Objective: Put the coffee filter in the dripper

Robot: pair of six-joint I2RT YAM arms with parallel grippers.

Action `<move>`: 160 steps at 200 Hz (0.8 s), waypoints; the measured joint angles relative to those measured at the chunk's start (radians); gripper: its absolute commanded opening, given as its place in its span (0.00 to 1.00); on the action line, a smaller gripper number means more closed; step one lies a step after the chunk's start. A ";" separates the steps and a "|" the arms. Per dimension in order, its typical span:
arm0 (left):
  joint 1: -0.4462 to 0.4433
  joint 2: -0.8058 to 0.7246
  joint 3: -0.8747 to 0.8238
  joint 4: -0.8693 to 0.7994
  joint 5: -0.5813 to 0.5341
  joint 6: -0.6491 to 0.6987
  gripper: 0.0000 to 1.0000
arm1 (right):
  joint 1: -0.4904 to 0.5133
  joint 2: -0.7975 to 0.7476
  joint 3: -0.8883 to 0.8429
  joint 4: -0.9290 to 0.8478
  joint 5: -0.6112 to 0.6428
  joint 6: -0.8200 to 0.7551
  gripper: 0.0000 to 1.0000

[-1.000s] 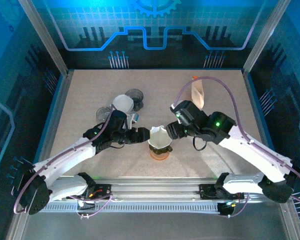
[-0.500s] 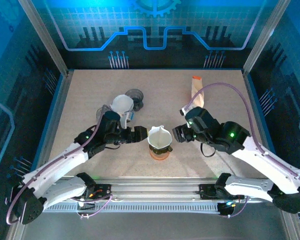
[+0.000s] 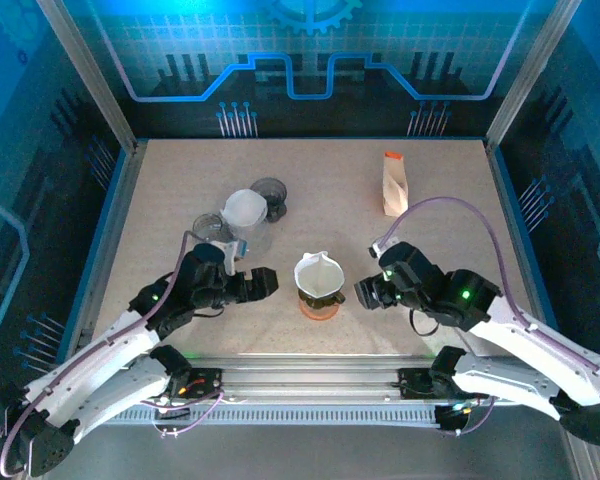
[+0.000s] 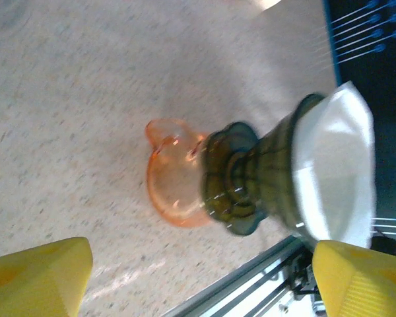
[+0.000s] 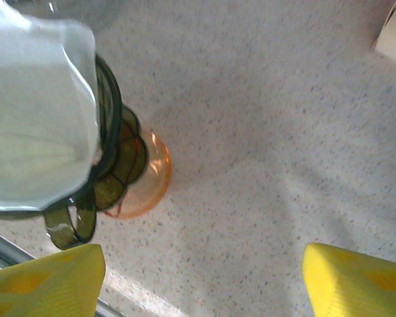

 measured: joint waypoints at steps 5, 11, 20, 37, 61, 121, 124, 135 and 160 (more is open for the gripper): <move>0.000 -0.001 -0.009 -0.004 0.000 -0.002 0.81 | -0.001 -0.005 -0.020 0.007 -0.008 0.004 0.77; 0.000 -0.001 -0.021 -0.006 0.001 -0.007 0.78 | -0.002 -0.015 -0.050 0.017 -0.017 0.010 0.77; 0.000 0.000 -0.042 -0.004 0.003 -0.016 0.75 | -0.002 -0.034 -0.097 0.032 -0.035 0.016 0.77; 0.000 0.016 -0.087 0.014 0.021 -0.032 0.68 | -0.003 -0.074 -0.178 0.056 -0.064 0.034 0.75; 0.000 0.091 -0.142 0.078 0.057 -0.057 0.59 | -0.003 -0.111 -0.269 0.098 -0.106 0.058 0.71; -0.047 0.322 -0.189 0.328 0.150 -0.100 0.46 | -0.007 -0.078 -0.471 0.320 -0.279 0.101 0.50; -0.048 0.332 -0.191 0.341 0.155 -0.102 0.46 | -0.007 -0.073 -0.477 0.331 -0.286 0.101 0.49; -0.051 0.378 -0.197 0.393 0.172 -0.110 0.43 | -0.011 -0.058 -0.496 0.373 -0.309 0.099 0.47; -0.051 0.457 -0.200 0.484 0.205 -0.126 0.37 | -0.036 -0.031 -0.533 0.472 -0.358 0.098 0.44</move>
